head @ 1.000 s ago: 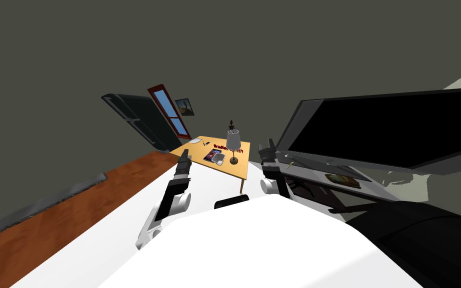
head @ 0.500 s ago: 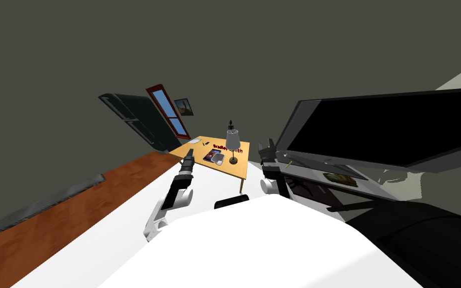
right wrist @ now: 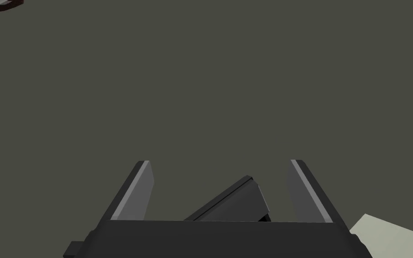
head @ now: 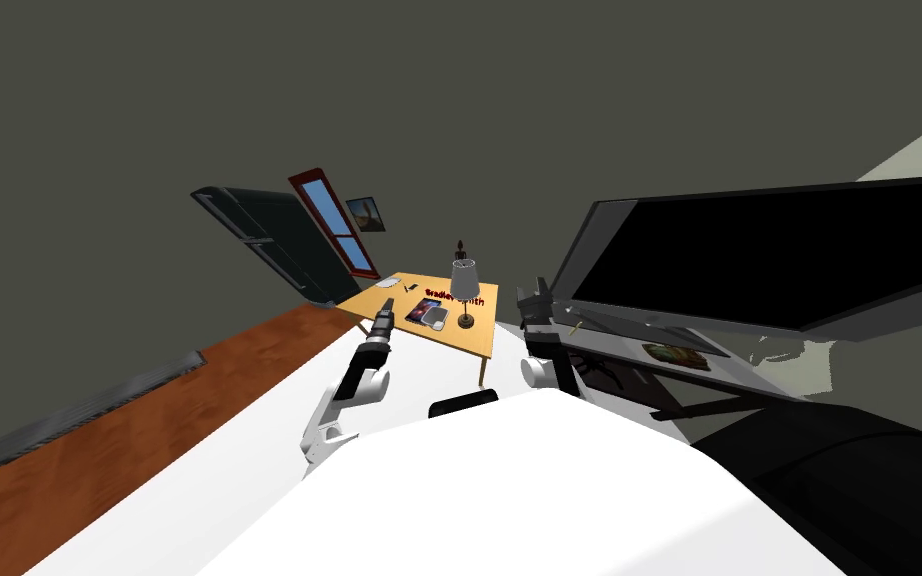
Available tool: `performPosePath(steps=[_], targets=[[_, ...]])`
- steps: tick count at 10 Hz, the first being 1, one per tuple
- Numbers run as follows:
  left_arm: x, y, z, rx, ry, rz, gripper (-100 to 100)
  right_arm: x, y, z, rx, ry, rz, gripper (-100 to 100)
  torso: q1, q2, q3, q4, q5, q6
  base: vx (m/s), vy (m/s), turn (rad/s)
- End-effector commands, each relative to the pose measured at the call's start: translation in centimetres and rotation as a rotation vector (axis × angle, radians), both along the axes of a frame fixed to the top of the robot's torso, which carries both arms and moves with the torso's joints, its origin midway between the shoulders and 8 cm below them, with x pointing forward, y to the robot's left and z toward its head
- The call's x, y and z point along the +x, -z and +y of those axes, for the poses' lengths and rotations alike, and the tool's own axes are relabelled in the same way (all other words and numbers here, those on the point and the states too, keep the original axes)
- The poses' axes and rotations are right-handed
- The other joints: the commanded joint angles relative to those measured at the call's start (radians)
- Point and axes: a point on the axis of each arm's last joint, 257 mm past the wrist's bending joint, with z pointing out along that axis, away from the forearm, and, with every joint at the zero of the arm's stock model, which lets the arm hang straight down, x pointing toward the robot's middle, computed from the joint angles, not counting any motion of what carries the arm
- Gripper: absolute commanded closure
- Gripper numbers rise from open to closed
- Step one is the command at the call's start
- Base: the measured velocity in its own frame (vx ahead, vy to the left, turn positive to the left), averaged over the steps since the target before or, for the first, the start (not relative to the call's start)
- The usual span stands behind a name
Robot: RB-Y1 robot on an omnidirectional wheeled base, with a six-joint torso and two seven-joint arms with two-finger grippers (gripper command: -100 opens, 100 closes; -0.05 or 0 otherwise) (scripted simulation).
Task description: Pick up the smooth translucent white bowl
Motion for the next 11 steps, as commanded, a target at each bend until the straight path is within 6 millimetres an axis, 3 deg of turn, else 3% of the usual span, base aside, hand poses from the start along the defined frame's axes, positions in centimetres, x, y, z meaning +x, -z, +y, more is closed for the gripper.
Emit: performPosePath(steps=[1,11], targets=[[1.1,1.6,-0.3,0.006,-0.002,0.054,-100,0.0,0.0,0.0,0.000,0.000,0.000,0,0.000,0.000,0.000,0.000,0.000,0.000,0.001,0.003,-0.036],[5.1,9.4,-1.7,0.013,-0.013,0.339,-100,0.0,0.0,0.0,0.000,0.000,0.000,0,0.001,-0.001,-0.001,0.000,0.000,0.000,0.006,0.009,-0.029]])
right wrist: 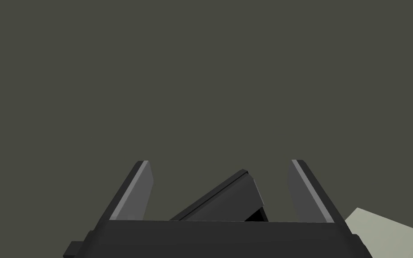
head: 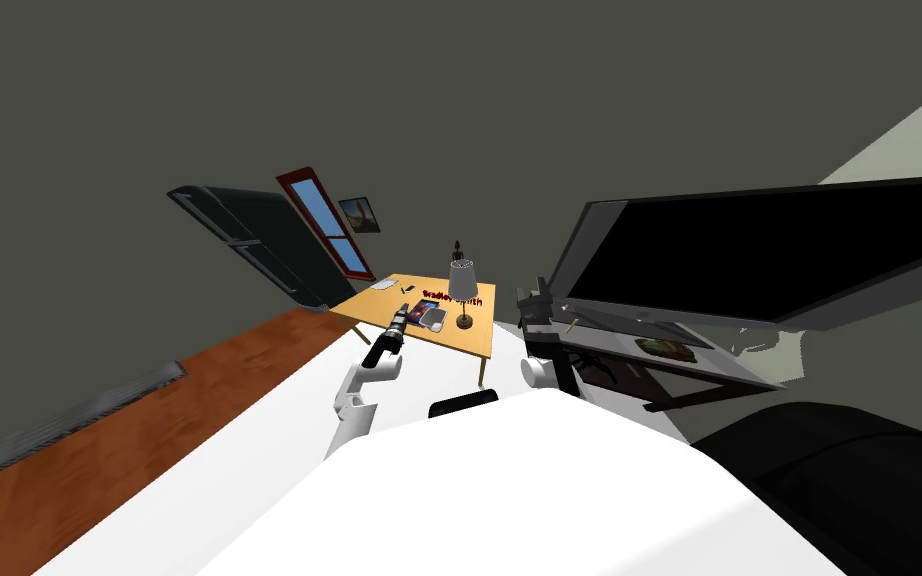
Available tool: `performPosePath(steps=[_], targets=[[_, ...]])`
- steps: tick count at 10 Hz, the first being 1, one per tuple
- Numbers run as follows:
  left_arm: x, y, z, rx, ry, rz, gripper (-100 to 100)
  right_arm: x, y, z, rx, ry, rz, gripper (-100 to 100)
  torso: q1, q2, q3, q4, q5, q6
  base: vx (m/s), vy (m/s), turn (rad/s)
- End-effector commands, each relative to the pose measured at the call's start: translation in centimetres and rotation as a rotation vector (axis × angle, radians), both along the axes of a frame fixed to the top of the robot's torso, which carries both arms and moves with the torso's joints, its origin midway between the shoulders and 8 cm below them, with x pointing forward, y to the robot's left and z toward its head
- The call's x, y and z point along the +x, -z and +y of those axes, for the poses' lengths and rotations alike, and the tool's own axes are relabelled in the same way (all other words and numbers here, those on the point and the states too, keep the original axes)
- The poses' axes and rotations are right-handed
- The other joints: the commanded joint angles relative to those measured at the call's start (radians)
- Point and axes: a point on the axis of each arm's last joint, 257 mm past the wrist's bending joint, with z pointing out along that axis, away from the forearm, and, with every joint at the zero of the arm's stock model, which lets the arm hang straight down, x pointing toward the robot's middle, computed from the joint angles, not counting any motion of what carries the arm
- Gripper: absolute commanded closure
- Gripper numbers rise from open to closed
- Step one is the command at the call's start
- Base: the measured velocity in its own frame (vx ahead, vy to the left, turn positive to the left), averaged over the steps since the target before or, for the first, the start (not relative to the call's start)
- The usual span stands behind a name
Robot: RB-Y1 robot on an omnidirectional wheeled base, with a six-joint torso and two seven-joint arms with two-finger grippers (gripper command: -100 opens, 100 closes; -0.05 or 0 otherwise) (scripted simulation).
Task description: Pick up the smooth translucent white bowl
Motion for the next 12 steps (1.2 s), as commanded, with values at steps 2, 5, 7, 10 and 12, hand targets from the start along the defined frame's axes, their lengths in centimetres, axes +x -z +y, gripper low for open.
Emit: performPosePath(steps=[2,5,7,10,12], targets=[[0.8,2.2,-0.2,0.000,-0.002,0.080,-100,0.0,0.0,0.0,0.000,0.000,0.000,0,0.000,0.000,0.000,0.000,0.000,0.000,0.015,0.019,-0.038],[1.2,4.2,-0.5,0.000,-0.007,0.156,-100,0.0,0.0,0.0,0.000,0.000,0.000,0,0.000,0.000,0.000,0.000,0.000,0.000,0.018,0.022,-0.034],[1.5,5.8,-0.8,-0.002,-0.010,0.213,-100,0.0,0.0,0.0,0.000,0.000,0.000,0,0.001,-0.001,0.000,0.000,0.000,0.000,0.017,0.024,-0.036],[1.9,8.5,-1.6,-0.008,-0.014,0.317,-100,0.0,0.0,0.0,0.000,0.000,0.000,0,0.001,0.000,0.000,0.000,0.000,0.000,0.023,0.032,-0.049],[1.9,10.1,-1.8,-0.010,-0.019,0.377,-100,0.0,0.0,0.0,0.000,0.000,0.000,0,0.001,-0.001,0.000,0.000,0.000,0.000,0.023,0.029,-0.034]])
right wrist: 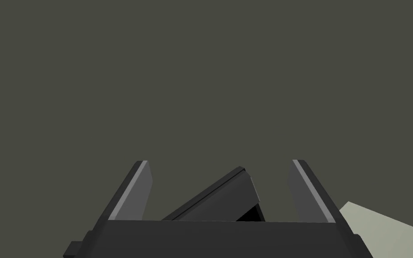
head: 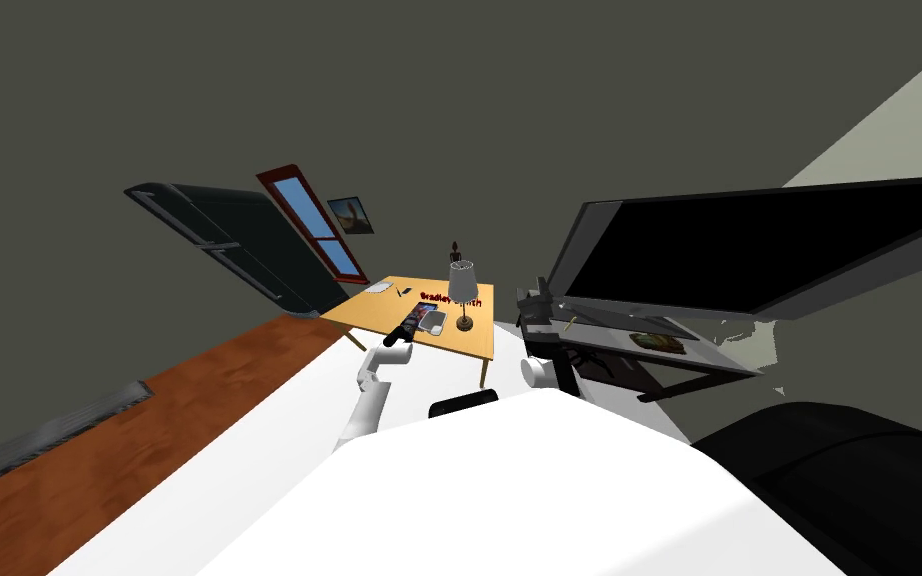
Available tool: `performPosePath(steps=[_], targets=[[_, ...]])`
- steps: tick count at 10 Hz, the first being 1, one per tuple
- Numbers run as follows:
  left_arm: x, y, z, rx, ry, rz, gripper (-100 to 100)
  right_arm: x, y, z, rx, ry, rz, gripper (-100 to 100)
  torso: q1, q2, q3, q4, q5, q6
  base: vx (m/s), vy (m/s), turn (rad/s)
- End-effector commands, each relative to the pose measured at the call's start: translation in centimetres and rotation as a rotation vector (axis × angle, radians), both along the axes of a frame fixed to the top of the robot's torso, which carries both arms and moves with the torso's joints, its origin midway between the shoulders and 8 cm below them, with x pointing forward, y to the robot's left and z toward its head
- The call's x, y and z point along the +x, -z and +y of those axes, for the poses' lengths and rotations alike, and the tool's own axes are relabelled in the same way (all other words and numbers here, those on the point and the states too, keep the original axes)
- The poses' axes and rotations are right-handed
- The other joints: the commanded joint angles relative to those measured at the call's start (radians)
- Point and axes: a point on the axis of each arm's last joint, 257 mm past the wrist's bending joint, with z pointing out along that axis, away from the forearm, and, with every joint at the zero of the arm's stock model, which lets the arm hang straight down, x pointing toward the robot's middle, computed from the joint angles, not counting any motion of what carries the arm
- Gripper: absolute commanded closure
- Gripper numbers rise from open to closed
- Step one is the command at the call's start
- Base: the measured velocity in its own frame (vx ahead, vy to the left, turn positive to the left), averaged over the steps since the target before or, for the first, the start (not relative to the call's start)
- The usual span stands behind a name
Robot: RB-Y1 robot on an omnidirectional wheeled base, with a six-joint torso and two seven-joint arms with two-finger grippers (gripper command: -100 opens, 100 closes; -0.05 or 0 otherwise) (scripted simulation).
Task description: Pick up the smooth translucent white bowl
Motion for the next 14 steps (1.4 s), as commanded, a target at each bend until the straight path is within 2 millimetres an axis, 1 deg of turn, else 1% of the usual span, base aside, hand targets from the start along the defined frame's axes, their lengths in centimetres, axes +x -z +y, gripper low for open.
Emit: performPosePath(steps=[1,2,3,4,5,6,10,11,14], targets=[[0.2,0.9,0.2,-0.001,-0.004,0.034,-100,0.0,0.0,0.0,0.000,0.000,0.000,0,0.000,0.000,0.000,0.000,0.000,0.000,0.023,0.028,-0.036],[0.1,2.1,-0.1,-0.003,-0.008,0.084,-100,0.0,0.0,0.0,0.000,0.000,0.000,0,0.000,0.000,0.000,0.000,0.000,0.000,0.027,0.034,-0.061],[0.3,2.8,-0.6,-0.007,-0.010,0.117,-100,0.0,0.0,0.0,0.000,0.000,0.000,0,0.000,0.000,0.000,0.000,0.000,0.000,0.039,0.055,-0.079],[0.0,3.5,-0.4,-0.004,-0.014,0.137,-100,0.0,0.0,0.0,0.000,0.000,0.000,0,0.001,-0.001,0.000,0.000,0.000,0.000,0.029,0.044,-0.037],[-0.2,4.7,-0.6,-0.006,-0.020,0.187,-100,0.0,0.0,0.0,0.000,0.000,0.000,0,0.001,0.000,0.000,0.000,0.000,0.000,0.029,0.046,-0.062],[-0.2,4.7,-0.6,-0.006,-0.020,0.187,-100,0.0,0.0,0.0,0.000,0.000,0.000,0,0.001,0.000,0.000,0.000,0.000,0.000,0.024,0.037,-0.029],[-1.3,8.5,-1.6,-0.012,-0.046,0.357,-100,0.0,0.0,0.0,0.000,0.000,0.000,0,0.002,-0.002,-0.001,0.000,0.000,0.000,0.046,0.056,-0.069],[-1.3,8.6,-1.6,-0.012,-0.046,0.360,-100,0.0,0.0,0.0,0.000,0.000,0.000,0,0.003,-0.002,-0.001,-0.001,0.001,0.000,0.024,0.049,-0.031],[-2.3,10.7,-2.6,-0.019,-0.061,0.461,-100,0.0,0.0,0.0,0.000,0.000,0.000,0,0.001,0.000,0.000,0.000,0.000,0.000,0.022,0.042,-0.055]])
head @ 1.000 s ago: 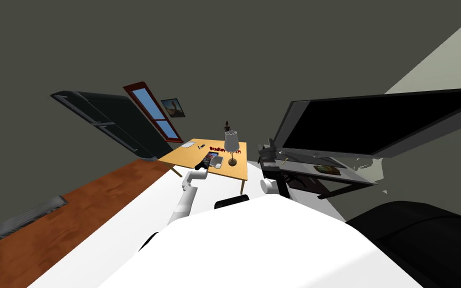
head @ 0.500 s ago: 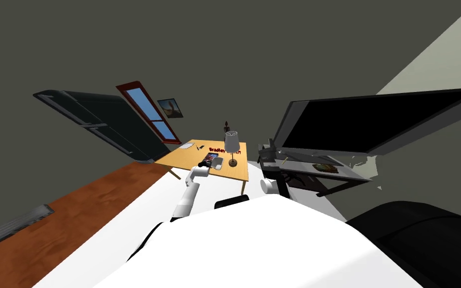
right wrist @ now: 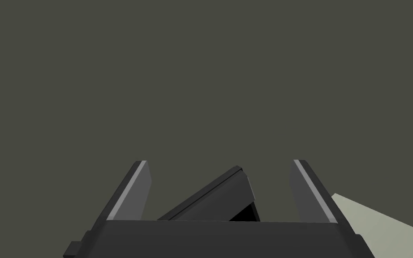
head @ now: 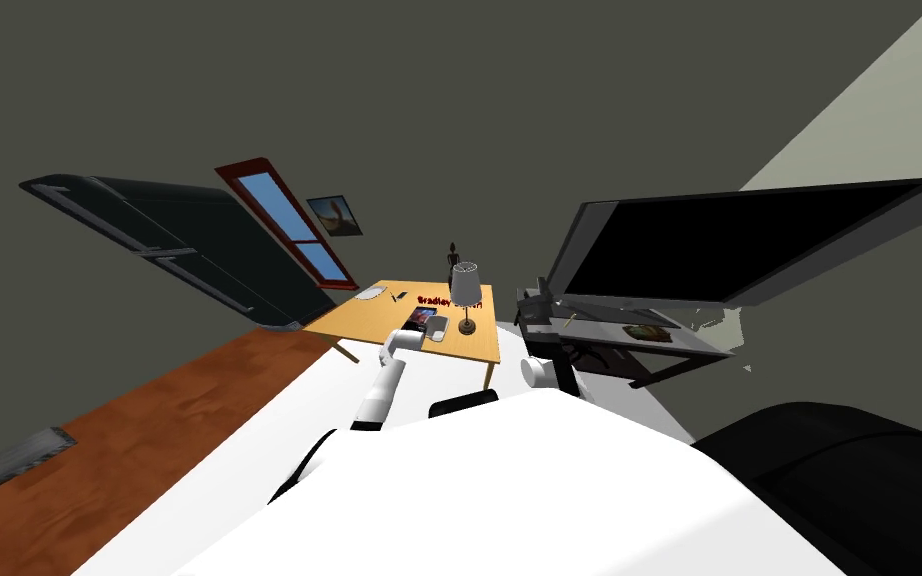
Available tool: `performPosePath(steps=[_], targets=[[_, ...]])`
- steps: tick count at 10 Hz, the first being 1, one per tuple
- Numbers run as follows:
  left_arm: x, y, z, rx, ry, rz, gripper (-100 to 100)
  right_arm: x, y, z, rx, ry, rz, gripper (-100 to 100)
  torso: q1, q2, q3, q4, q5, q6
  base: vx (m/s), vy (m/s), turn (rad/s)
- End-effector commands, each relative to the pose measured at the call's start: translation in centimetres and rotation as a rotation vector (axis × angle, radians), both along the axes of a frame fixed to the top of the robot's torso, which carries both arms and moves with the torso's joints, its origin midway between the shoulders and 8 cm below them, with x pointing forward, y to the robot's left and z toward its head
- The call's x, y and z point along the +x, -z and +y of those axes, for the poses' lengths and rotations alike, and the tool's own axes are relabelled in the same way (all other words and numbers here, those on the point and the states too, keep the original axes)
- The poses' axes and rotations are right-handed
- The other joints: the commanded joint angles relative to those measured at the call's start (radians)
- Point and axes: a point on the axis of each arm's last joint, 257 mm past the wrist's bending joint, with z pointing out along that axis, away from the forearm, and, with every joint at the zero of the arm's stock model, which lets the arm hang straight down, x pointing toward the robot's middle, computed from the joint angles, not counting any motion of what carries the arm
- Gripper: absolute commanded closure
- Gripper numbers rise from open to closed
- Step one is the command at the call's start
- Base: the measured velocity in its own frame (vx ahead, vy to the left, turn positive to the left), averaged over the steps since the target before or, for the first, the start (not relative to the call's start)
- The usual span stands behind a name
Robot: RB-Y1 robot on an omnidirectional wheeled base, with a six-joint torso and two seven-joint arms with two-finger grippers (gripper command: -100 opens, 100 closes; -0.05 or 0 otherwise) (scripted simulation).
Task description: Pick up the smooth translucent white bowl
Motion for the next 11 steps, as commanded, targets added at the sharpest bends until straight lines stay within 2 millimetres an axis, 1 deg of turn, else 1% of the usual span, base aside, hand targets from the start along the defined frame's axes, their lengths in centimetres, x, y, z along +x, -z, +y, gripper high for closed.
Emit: performPosePath(steps=[1,2,4,5,6,7,10,11], targets=[[-0.6,1.1,-0.5,-0.005,-0.008,0.051,-100,0.0,0.0,0.0,0.000,0.000,0.000,0,0.000,0.000,0.000,0.000,0.000,0.000,0.029,0.050,-0.052],[-0.9,1.5,-1.0,-0.009,-0.009,0.074,-100,0.0,0.0,0.0,0.000,0.000,0.000,0,0.000,0.000,0.000,0.000,0.000,0.000,0.029,0.049,-0.042],[-1.7,2.3,-2.9,-0.028,-0.008,0.125,-100,0.0,0.0,0.0,0.000,0.000,0.000,0,0.000,-0.001,0.000,0.000,0.000,0.000,0.041,0.041,-0.045],[-1.4,2.1,-2.4,-0.023,-0.008,0.109,-100,0.0,0.0,0.0,0.000,0.000,0.000,0,-0.001,-0.001,0.000,0.000,0.000,0.000,0.016,0.013,-0.009],[-1.5,2.1,-2.5,-0.023,-0.008,0.114,0,0.0,0.0,0.0,0.000,0.000,0.000,0,-0.002,0.001,0.000,0.000,0.000,0.000,0.000,0.000,0.000],[-1.4,2.7,-1.8,-0.023,-0.014,0.113,-100,0.0,0.0,0.0,0.000,0.000,0.000,0,-0.003,0.001,0.001,0.000,-0.001,0.000,0.011,-0.012,-0.039],[-1.2,3.9,-0.3,-0.024,-0.025,0.112,-100,0.0,0.0,0.0,0.000,0.000,0.000,0,-0.005,0.001,0.000,0.000,-0.001,0.000,0.017,-0.033,-0.045],[-1.3,3.7,-0.5,-0.024,-0.023,0.114,-100,0.0,0.0,0.0,0.000,0.000,0.000,0,-0.005,0.001,0.000,0.000,-0.001,0.000,0.008,-0.016,-0.004]])
